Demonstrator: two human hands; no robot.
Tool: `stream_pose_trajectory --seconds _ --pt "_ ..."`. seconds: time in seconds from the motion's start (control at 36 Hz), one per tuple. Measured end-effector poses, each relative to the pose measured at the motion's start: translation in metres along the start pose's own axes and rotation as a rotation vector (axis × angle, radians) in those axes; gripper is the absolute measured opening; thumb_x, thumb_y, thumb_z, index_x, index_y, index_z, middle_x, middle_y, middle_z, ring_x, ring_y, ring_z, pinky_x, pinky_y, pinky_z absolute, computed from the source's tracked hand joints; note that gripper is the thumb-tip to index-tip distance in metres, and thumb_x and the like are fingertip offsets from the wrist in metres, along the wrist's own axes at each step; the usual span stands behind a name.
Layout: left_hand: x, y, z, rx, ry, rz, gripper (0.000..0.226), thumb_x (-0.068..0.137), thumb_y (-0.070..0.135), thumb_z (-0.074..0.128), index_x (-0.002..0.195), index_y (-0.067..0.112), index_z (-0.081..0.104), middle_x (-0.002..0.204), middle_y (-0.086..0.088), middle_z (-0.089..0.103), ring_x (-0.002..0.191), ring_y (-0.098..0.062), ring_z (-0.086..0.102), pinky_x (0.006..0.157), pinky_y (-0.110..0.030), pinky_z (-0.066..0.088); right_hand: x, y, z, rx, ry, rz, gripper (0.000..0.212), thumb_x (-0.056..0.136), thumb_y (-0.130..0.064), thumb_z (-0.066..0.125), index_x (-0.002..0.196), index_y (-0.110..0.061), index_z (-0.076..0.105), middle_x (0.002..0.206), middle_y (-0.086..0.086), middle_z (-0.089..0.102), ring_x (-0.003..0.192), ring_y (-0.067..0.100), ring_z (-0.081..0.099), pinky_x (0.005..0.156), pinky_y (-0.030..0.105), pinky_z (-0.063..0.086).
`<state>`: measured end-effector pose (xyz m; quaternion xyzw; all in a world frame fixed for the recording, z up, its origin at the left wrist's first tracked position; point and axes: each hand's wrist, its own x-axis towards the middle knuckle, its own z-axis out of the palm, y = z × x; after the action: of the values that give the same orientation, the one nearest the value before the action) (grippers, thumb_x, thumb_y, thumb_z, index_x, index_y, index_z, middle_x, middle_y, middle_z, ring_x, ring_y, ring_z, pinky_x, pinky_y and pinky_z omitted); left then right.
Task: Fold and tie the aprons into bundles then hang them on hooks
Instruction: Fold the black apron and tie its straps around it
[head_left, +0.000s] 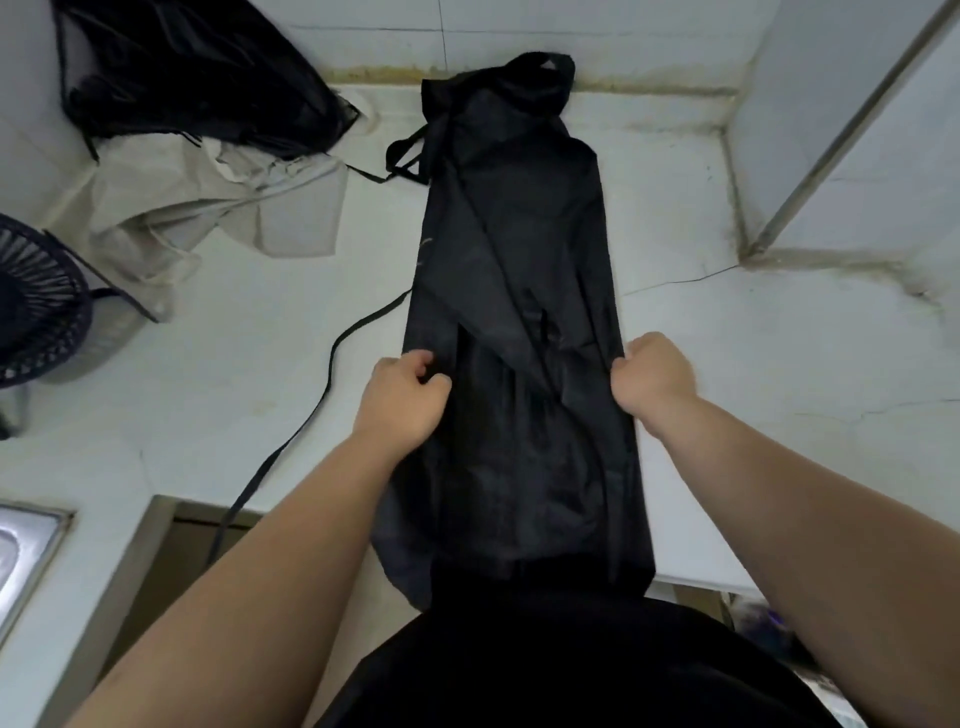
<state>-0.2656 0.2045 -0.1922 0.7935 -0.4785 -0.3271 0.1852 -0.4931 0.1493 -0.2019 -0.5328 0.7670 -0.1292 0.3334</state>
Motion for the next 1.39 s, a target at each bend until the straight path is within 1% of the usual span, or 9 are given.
stream_pose_trajectory --seconds 0.11,0.25,0.36,0.64,0.78,0.94,1.11,1.19,1.39 --pt "-0.012 0.000 0.009 0.036 -0.011 0.021 0.051 0.089 0.030 0.059 0.138 0.021 0.047 0.134 -0.008 0.049 0.114 -0.023 0.055 0.091 -0.028 0.041 -0.016 -0.011 -0.006 0.017 0.167 -0.164 0.035 0.095 -0.020 0.046 0.128 -0.007 0.047 0.122 0.014 0.054 0.111 0.034 0.053 0.086 0.035 0.042" --pt "-0.028 -0.008 0.017 0.121 0.016 -0.031 0.054 0.086 0.046 0.063 0.129 0.015 0.051 0.125 -0.007 0.051 0.112 -0.024 0.055 0.091 -0.031 0.044 -0.037 -0.031 0.012 -0.086 -0.248 -0.258 0.064 0.092 -0.050 0.050 0.141 -0.011 0.038 0.130 0.009 0.055 0.121 0.028 0.051 0.091 0.030 0.041" --pt "-0.024 -0.003 0.022 0.239 -0.003 -0.090 0.055 0.082 0.059 0.060 0.112 0.014 0.051 0.109 -0.004 0.057 0.104 -0.025 0.057 0.081 -0.035 0.048 -0.045 -0.028 0.023 -0.179 -0.291 -0.249 0.075 0.088 -0.048 0.059 0.145 -0.010 0.031 0.142 0.011 0.044 0.128 0.027 0.046 0.101 0.033 0.039" --pt "-0.004 -0.010 0.007 0.133 -0.158 0.074 0.017 0.096 0.032 0.048 0.092 0.017 0.056 0.084 0.004 0.057 0.082 -0.018 0.053 0.067 -0.029 0.040 -0.052 -0.042 0.035 -0.254 -0.123 -0.156 0.039 0.099 -0.034 0.043 0.126 -0.007 0.052 0.124 0.015 0.056 0.109 0.031 0.055 0.083 0.031 0.042" --pt "0.005 -0.031 -0.024 -0.386 -0.137 -0.088 0.016 0.094 0.019 0.049 0.083 0.008 0.055 0.080 -0.004 0.056 0.068 -0.017 0.052 0.051 -0.021 0.048 -0.052 -0.054 0.035 -0.167 -0.141 -0.031 0.070 0.093 -0.055 0.044 0.144 -0.009 0.031 0.138 0.013 0.049 0.124 0.032 0.048 0.096 0.036 0.041" --pt "0.021 -0.081 -0.075 -0.136 -0.013 -0.082 0.017 0.089 0.009 0.046 0.074 0.004 0.053 0.066 -0.005 0.060 0.060 -0.022 0.059 0.054 -0.032 0.048 -0.064 -0.084 0.063 -0.312 -0.223 0.093 0.090 0.083 -0.074 0.038 0.148 -0.016 0.016 0.146 0.017 0.029 0.126 0.039 0.042 0.101 0.047 0.040" --pt "0.023 -0.100 -0.092 -0.028 -0.027 -0.026 0.023 0.095 0.015 0.046 0.117 0.013 0.050 0.112 -0.011 0.061 0.088 -0.022 0.060 0.079 -0.034 0.050 -0.085 -0.117 0.096 -0.162 -0.022 -0.074 0.068 0.096 -0.060 0.016 0.142 -0.014 0.035 0.140 0.014 0.041 0.122 0.035 0.046 0.101 0.047 0.038" --pt "0.014 -0.101 -0.093 0.067 -0.039 0.219 0.045 0.095 0.026 0.052 0.139 0.023 0.042 0.137 -0.008 0.042 0.110 -0.021 0.050 0.091 -0.023 0.036 -0.094 -0.124 0.101 -0.041 -0.053 -0.158 0.062 0.097 -0.056 0.027 0.142 -0.014 0.033 0.137 0.010 0.047 0.122 0.029 0.048 0.095 0.040 0.041" --pt "0.008 -0.117 -0.078 0.625 -0.250 0.479 0.056 0.098 0.050 0.037 0.150 0.040 0.019 0.162 -0.001 -0.003 0.148 -0.023 -0.001 0.117 -0.041 0.012 -0.098 -0.102 0.107 -0.212 -0.090 -0.153 0.058 0.097 -0.020 0.047 0.148 -0.016 0.018 0.127 0.013 0.050 0.103 0.030 0.055 0.080 0.037 0.047"
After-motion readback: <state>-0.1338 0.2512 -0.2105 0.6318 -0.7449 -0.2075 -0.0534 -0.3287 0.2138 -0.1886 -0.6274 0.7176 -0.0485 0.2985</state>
